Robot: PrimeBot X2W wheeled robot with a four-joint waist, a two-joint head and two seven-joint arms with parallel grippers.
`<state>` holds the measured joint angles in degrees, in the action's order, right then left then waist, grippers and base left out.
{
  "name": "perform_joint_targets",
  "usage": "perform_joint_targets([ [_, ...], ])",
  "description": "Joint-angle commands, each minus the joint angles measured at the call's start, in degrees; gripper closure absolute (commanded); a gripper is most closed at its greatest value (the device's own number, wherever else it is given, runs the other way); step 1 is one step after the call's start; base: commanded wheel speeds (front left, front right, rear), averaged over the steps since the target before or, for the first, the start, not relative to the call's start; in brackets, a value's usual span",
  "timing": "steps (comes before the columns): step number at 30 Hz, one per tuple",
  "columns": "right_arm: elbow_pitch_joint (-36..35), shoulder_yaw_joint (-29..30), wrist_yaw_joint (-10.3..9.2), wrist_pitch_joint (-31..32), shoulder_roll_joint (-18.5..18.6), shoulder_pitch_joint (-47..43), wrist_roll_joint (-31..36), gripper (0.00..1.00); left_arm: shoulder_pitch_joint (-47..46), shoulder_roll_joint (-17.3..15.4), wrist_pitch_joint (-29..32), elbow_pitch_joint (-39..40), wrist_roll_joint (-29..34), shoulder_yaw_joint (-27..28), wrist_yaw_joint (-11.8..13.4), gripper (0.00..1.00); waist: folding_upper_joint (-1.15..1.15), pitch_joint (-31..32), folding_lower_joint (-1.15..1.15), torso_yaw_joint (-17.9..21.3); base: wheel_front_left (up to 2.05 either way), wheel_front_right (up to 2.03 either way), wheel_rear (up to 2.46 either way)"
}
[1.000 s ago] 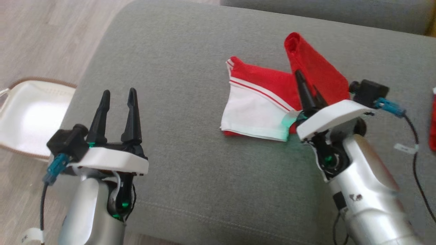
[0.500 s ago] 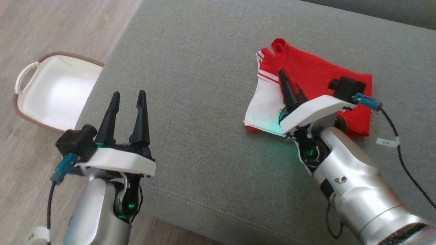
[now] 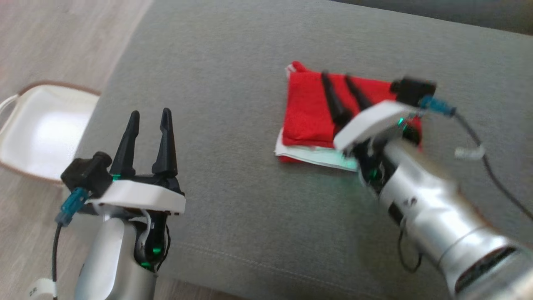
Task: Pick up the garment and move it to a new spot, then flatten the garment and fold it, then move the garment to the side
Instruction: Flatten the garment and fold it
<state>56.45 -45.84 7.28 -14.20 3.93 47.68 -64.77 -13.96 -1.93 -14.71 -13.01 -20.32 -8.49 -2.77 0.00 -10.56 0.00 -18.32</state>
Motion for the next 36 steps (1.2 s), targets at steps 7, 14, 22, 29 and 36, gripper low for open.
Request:
perform_joint_targets([
  [7,-4.46,13.93,0.21,-0.78,2.72,3.45,22.40,0.00,-1.60,-0.95,-0.29,4.36,0.17,2.00,0.12,0.00,0.00,0.35,0.00,7.16,0.00,0.00,0.00],
  [14,-19.03,29.31,0.21,-0.79,6.69,-7.66,44.49,0.00,-2.14,-0.95,-0.29,5.75,0.81,2.17,0.35,0.00,0.00,0.50,0.00,11.27,0.00,0.00,0.00],
  [22,-31.25,41.21,0.21,-0.48,1.10,-21.37,56.77,0.00,-1.23,-0.95,-0.29,6.12,2.08,2.68,0.37,0.00,0.00,0.64,0.00,13.66,0.00,0.00,0.00],
  [29,-39.00,43.01,0.21,1.11,-0.99,-29.22,58.70,0.00,0.11,-0.95,-0.29,7.21,1.82,3.39,1.14,0.00,0.00,-0.25,0.00,14.41,0.00,0.00,0.00],
  [36,-41.06,42.24,0.21,1.82,-1.03,-30.60,56.76,0.00,0.08,-0.95,-0.29,7.30,2.16,3.48,0.96,0.00,0.00,-0.58,0.00,14.21,0.00,0.00,0.00],
])
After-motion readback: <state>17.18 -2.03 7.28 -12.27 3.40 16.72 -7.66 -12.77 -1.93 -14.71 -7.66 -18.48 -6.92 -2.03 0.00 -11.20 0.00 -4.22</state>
